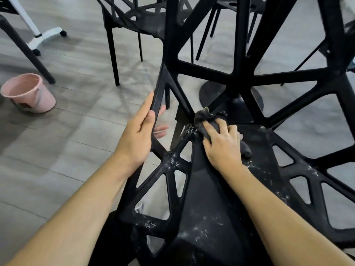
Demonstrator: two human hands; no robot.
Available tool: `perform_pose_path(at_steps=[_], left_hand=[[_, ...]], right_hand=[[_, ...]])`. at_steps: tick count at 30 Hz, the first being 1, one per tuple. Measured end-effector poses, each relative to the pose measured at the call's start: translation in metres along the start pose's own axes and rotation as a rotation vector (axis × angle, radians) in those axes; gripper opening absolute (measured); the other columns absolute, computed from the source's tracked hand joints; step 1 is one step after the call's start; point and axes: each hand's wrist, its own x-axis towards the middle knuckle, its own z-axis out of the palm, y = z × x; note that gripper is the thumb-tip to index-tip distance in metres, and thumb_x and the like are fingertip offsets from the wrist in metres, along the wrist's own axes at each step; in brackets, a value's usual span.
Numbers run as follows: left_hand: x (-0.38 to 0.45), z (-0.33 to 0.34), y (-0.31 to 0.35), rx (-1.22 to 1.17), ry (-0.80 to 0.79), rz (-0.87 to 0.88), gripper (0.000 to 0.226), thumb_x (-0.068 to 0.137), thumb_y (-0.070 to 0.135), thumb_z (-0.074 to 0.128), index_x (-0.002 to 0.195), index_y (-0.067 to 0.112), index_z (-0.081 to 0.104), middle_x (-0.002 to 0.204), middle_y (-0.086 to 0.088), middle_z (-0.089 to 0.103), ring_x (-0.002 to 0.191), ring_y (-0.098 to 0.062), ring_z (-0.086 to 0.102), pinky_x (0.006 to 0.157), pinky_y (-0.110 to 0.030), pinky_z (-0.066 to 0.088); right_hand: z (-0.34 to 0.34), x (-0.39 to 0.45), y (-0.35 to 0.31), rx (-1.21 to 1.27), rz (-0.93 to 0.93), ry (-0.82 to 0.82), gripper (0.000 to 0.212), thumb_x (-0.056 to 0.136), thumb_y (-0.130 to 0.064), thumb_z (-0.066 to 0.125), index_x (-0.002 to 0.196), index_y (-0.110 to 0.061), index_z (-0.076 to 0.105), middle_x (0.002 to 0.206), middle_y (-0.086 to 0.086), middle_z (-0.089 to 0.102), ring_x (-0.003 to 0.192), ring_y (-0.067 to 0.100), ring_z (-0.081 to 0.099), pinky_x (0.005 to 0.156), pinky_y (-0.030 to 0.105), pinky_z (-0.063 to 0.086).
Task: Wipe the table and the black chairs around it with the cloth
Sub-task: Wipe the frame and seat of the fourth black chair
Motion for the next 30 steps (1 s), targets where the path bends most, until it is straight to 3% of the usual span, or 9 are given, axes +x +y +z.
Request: perform_pose_path(at_steps=[5,9,14,16,20,24,30], left_hand=[[0.015,0.02,0.002,-0.011,0.061,0.008,0.048,0.111,0.018,0.028,0.158,0.029,0.026,0.138,-0.007,0.058,0.094,-0.022,0.075,0.084,-0.038,0.06],[0.026,0.036,0.009,-0.051,0.057,0.007,0.048,0.111,0.017,0.026,0.157,0.03,0.026,0.136,-0.006,0.059,0.087,-0.027,0.076,0.085,-0.04,0.06],[0.025,0.038,0.006,-0.016,0.059,0.024,0.048,0.111,0.019,0.027,0.157,0.033,0.026,0.141,-0.002,0.058,0.085,-0.027,0.076,0.084,-0.041,0.06],[0.025,0.036,0.005,0.001,0.062,0.042,0.048,0.111,0.019,0.028,0.157,0.033,0.027,0.138,0.001,0.059,0.085,-0.027,0.076,0.082,-0.042,0.06],[0.026,0.035,0.004,0.027,0.068,0.027,0.047,0.111,0.021,0.029,0.156,0.034,0.03,0.135,0.002,0.062,0.083,-0.028,0.075,0.082,-0.039,0.06],[0.025,0.033,0.002,0.061,0.082,0.048,0.046,0.11,0.022,0.031,0.155,0.031,0.034,0.131,0.004,0.065,0.101,-0.019,0.072,0.094,-0.042,0.057],[0.024,0.036,0.004,0.057,0.103,0.042,0.046,0.11,0.024,0.031,0.154,0.034,0.035,0.13,0.001,0.066,0.106,-0.015,0.07,0.097,-0.042,0.055]], right_hand=[[0.009,0.019,-0.001,-0.002,0.02,-0.008,0.044,0.088,-0.03,0.052,0.131,-0.023,0.061,0.136,0.013,0.053,0.106,0.04,0.047,0.085,0.051,0.042],[-0.004,0.047,-0.001,-0.071,0.006,-0.082,0.035,0.091,-0.03,0.054,0.123,-0.018,0.064,0.126,0.015,0.055,0.104,0.039,0.049,0.088,0.049,0.04],[-0.02,0.025,-0.018,0.098,-0.201,-0.123,0.051,0.082,-0.038,0.051,0.126,-0.02,0.067,0.107,0.01,0.057,0.095,0.033,0.054,0.078,0.043,0.051],[-0.027,0.029,-0.02,0.06,-0.264,-0.183,0.047,0.085,-0.04,0.053,0.129,-0.026,0.064,0.109,0.008,0.055,0.099,0.032,0.055,0.075,0.041,0.049],[-0.032,0.084,-0.025,-0.139,-0.216,-0.345,0.04,0.098,-0.047,0.043,0.13,-0.033,0.06,0.124,0.009,0.051,0.115,0.036,0.053,0.088,0.046,0.047],[-0.031,0.095,-0.026,0.018,-0.199,-0.52,0.039,0.1,-0.044,0.039,0.13,-0.034,0.062,0.121,0.009,0.048,0.111,0.04,0.056,0.096,0.046,0.048],[-0.049,0.028,-0.05,0.309,-0.195,-0.505,0.032,0.098,-0.037,0.047,0.125,-0.03,0.063,0.11,0.003,0.047,0.103,0.033,0.059,0.094,0.043,0.047]])
